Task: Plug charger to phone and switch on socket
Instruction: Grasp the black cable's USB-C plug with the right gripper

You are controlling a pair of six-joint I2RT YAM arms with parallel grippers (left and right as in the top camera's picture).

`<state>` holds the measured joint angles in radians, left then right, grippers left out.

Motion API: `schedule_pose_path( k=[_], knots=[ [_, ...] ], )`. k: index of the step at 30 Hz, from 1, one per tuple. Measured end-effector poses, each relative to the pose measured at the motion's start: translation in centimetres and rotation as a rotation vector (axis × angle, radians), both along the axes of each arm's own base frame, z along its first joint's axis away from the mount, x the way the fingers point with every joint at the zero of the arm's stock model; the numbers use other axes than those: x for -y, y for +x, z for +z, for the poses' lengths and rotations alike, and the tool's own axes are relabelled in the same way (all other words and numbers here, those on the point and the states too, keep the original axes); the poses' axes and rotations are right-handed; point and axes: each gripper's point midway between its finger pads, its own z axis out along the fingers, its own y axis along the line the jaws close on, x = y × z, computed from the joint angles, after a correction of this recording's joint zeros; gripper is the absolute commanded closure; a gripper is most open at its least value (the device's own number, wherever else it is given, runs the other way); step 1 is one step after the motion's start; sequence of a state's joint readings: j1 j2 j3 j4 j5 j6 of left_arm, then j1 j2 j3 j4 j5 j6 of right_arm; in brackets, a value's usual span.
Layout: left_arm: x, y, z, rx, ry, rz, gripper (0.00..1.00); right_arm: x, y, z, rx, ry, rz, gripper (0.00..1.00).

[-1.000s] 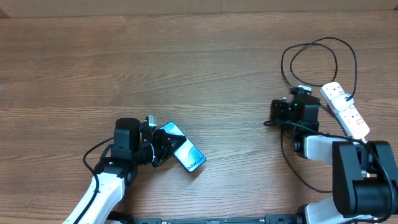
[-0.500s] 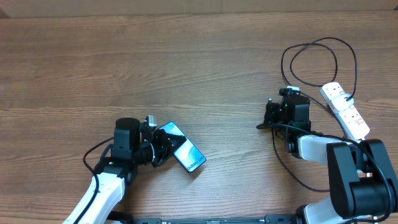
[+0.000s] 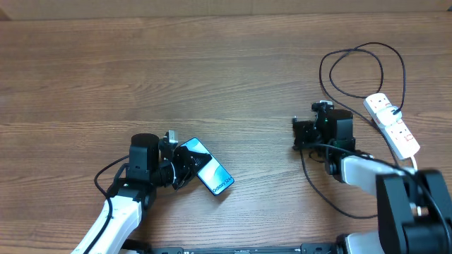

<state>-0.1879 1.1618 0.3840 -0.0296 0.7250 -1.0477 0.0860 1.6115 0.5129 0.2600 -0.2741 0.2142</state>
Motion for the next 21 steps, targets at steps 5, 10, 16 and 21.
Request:
schedule_pose_path(
  k=[5,10,16,21],
  knots=[
    [0.1,0.1,0.1,0.006,-0.004,-0.002,0.96,-2.1,-1.1,5.7,0.091,0.097,0.099,0.96],
    [0.7,1.0,1.9,0.101,-0.047,-0.03,0.96,-3.7,-4.6,9.1,0.077,0.184,0.196,0.96],
    [2.2,2.5,7.1,0.375,-0.155,-0.121,0.96,-5.9,-9.1,11.1,0.001,0.316,0.324,0.96],
    [2.6,2.3,12.2,0.629,-0.245,-0.228,0.96,-7.7,-12.2,12.2,-0.072,0.446,0.436,0.96]
  ],
)
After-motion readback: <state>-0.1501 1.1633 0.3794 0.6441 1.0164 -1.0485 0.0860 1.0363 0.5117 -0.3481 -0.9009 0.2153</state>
